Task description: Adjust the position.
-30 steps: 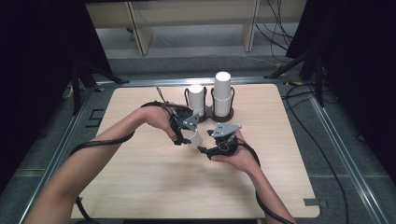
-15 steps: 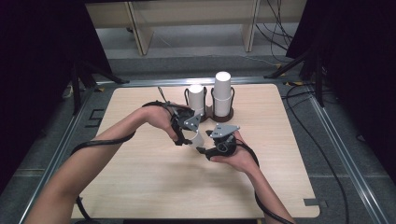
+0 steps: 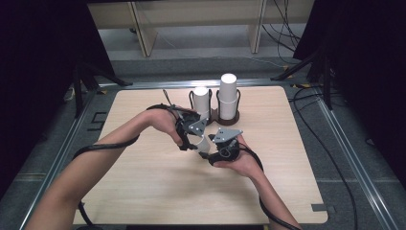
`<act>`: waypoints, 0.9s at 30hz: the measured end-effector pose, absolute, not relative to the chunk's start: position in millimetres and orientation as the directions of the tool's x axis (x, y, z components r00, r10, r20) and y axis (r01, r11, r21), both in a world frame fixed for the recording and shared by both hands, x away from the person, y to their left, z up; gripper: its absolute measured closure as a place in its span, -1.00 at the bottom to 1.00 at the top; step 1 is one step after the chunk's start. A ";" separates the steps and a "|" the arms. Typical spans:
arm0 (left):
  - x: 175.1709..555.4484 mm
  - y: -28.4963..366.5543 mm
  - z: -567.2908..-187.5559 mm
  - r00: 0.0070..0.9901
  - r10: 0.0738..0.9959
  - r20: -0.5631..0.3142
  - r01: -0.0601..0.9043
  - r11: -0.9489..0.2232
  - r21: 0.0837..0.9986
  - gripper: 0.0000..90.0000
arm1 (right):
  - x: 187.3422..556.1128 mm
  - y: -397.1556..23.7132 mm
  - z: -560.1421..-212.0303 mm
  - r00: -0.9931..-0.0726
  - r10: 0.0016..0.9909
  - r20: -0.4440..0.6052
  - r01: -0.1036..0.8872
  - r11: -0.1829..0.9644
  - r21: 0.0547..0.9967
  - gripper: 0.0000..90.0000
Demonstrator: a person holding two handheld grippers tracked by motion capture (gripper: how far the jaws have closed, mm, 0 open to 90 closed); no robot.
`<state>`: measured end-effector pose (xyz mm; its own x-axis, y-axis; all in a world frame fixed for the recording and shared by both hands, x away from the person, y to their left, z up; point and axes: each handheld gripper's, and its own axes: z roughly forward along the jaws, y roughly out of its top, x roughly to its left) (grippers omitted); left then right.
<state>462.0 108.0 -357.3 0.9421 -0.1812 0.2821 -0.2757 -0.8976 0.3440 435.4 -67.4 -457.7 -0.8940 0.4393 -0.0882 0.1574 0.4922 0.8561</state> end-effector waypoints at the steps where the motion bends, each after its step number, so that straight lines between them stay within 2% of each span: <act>1: 461.9 107.9 -357.1 0.942 -0.182 0.281 -0.276 -0.897 0.345 -0.37 | 436.0 -67.8 -457.5 -0.894 0.435 -0.103 0.145 0.499 0.854 -0.48; 4: 461.8 108.1 -356.9 0.942 -0.184 0.280 -0.277 -0.898 0.343 -0.37 | 435.0 -65.9 -459.8 -0.896 0.437 -0.078 0.164 0.491 0.856 -0.46; 15: 459.7 106.9 -354.8 0.941 -0.192 0.279 -0.286 -0.892 0.351 -0.37 | 435.6 -63.0 -460.2 -0.900 0.424 -0.102 0.137 0.497 0.857 -0.44; 17: 459.7 106.8 -354.1 0.941 -0.196 0.278 -0.290 -0.889 0.355 -0.37 | 433.3 -62.2 -460.8 -0.897 0.436 -0.069 0.173 0.492 0.854 -0.44; 20: 460.0 106.8 -353.5 0.938 -0.202 0.282 -0.297 -0.886 0.355 -0.37 | 434.7 -61.3 -461.5 -0.904 0.418 -0.087 0.149 0.499 0.854 -0.44; 24: 459.0 106.5 -353.3 0.940 -0.202 0.274 -0.295 -0.886 0.358 -0.37 | 433.4 -60.7 -461.3 -0.904 0.422 -0.070 0.166 0.499 0.851 -0.44; 27: 458.5 105.9 -353.0 0.939 -0.204 0.276 -0.298 -0.884 0.361 -0.37 | 434.8 -60.2 -460.9 -0.904 0.414 -0.103 0.132 0.502 0.855 -0.44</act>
<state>458.5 105.9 -353.0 0.9392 -0.2040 0.2762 -0.2980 -0.8839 0.3605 434.8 -60.2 -460.9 -0.9044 0.4140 -0.1034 0.1320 0.5017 0.8549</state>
